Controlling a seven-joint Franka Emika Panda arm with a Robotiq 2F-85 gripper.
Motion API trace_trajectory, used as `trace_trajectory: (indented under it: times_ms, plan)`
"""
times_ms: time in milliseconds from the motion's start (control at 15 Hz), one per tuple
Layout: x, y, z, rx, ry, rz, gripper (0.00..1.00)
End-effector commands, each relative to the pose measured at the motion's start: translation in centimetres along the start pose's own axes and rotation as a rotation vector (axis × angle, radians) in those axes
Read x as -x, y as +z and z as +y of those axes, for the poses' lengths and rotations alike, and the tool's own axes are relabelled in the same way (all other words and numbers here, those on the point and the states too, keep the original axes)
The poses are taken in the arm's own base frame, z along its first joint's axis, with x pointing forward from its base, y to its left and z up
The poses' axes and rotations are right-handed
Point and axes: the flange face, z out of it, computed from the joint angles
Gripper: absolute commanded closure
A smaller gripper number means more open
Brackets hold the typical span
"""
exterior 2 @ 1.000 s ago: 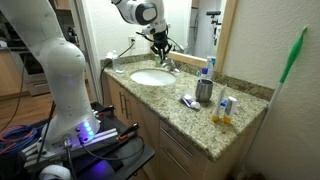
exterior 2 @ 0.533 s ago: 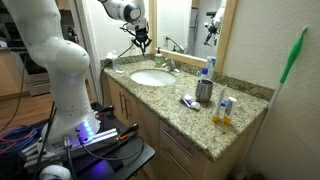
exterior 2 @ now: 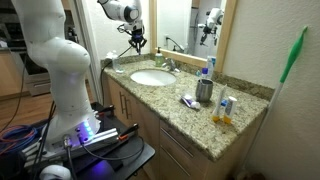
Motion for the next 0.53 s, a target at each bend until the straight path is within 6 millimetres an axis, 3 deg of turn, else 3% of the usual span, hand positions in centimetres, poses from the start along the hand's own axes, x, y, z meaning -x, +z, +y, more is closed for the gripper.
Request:
trace_trajectory:
  times_ms: [0, 67, 133, 333, 400, 467]
  plan:
    - [7.2, -0.1, -1.7, -0.007, -0.07, -0.012, 0.97]
    - [8.9, -1.0, -2.4, -0.005, -0.079, -0.048, 0.97]
    - [6.1, -0.7, -0.5, -0.014, -0.067, -0.031, 0.87]
    - [8.6, -1.3, -1.9, -0.014, -0.071, -0.06, 0.87]
    - [8.7, -1.2, -2.1, -0.013, -0.069, -0.06, 0.97]
    - [8.7, 0.8, -2.6, 0.026, -0.059, -0.032, 0.97]
